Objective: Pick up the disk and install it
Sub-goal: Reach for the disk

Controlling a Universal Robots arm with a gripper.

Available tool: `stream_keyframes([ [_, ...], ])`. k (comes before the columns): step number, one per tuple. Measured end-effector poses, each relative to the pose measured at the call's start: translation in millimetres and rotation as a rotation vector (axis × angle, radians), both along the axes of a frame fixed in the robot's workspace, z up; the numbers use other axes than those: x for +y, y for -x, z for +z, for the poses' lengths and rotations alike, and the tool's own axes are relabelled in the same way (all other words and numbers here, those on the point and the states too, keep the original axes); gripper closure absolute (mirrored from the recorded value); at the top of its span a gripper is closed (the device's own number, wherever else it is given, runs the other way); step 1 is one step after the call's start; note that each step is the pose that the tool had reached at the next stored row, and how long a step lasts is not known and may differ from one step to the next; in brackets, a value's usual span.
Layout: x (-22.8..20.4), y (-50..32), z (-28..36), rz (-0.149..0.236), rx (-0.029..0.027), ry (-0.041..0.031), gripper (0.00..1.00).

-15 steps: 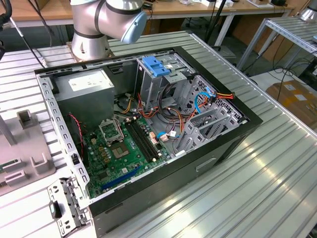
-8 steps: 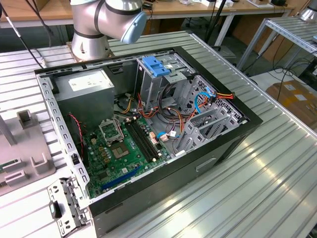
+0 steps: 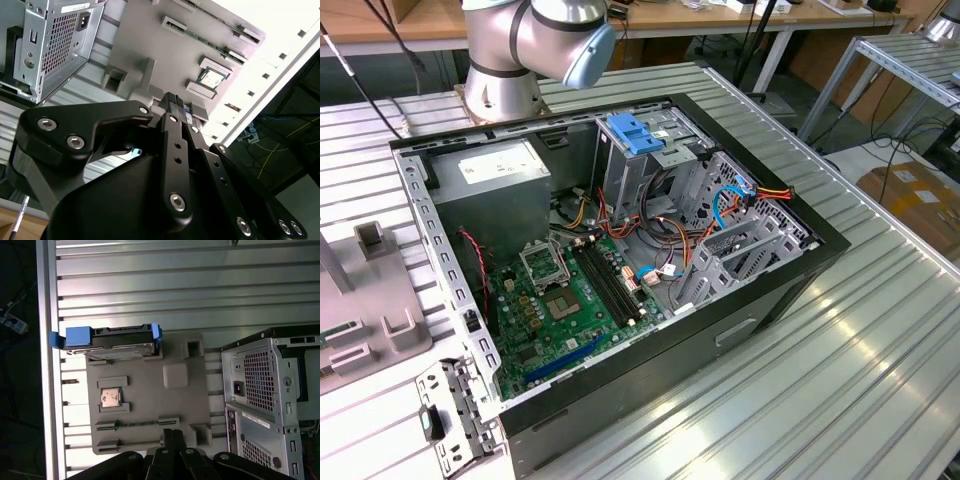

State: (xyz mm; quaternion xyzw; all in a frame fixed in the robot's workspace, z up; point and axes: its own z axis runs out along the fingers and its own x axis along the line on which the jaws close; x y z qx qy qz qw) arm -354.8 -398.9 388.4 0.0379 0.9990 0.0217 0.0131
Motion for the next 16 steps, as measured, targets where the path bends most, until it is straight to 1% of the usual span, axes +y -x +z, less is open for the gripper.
stream_keyframes([
  [10,0.2,11.5,-1.1,0.0,0.0001,0.0,0.89],
  [16,0.8,20.4,-1.9,0.0,0.0,0.0,0.89],
])
